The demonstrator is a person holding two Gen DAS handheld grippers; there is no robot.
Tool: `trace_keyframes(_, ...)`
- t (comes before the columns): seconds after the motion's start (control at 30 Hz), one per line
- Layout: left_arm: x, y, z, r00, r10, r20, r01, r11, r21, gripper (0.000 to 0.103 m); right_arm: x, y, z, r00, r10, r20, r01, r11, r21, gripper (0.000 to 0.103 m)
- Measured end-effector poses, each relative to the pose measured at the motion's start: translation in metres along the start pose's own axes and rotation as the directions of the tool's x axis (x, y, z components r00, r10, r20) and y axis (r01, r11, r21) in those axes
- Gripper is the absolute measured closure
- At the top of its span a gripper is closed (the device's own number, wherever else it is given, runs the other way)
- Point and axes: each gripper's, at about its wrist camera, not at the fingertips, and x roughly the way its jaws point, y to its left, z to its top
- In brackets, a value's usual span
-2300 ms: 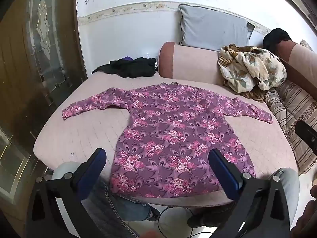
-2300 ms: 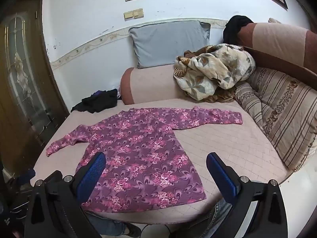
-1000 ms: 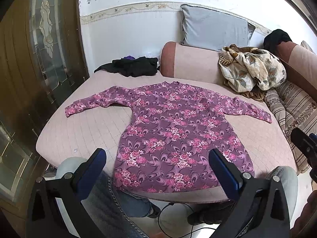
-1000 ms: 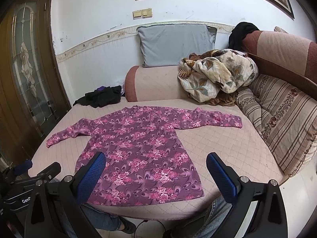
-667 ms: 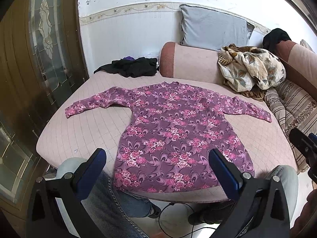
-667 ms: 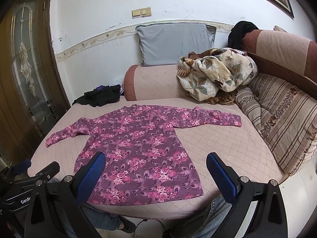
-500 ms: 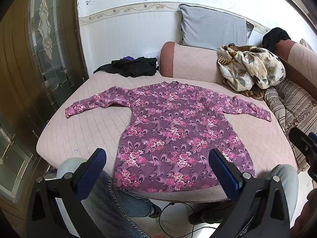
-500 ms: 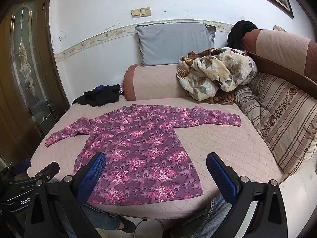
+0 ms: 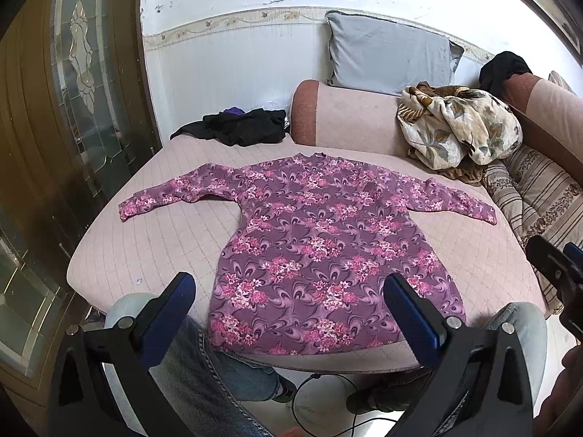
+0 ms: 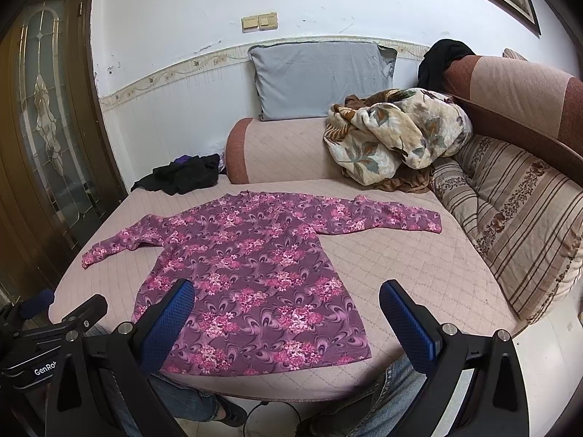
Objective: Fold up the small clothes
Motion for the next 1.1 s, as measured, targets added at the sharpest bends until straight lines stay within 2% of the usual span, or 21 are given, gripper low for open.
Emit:
trace_keyframes(0.5,-0.003,-0.01,0.001,1.0,0.003,0.0,-0.003,1.0,0.011,0.0,0.001,0.001,0.001,1.0,-0.003,-0.006,0.003,1.0,-0.004,0.0)
trace_keyframes(1.1,0.057,-0.012,0.002,0.993,0.051,-0.11,-0.047,0.998,0.037,0.0,0.05,-0.01,0.014,0.998,0.003,-0.063,-0.001,0.999,0.036,0.0)
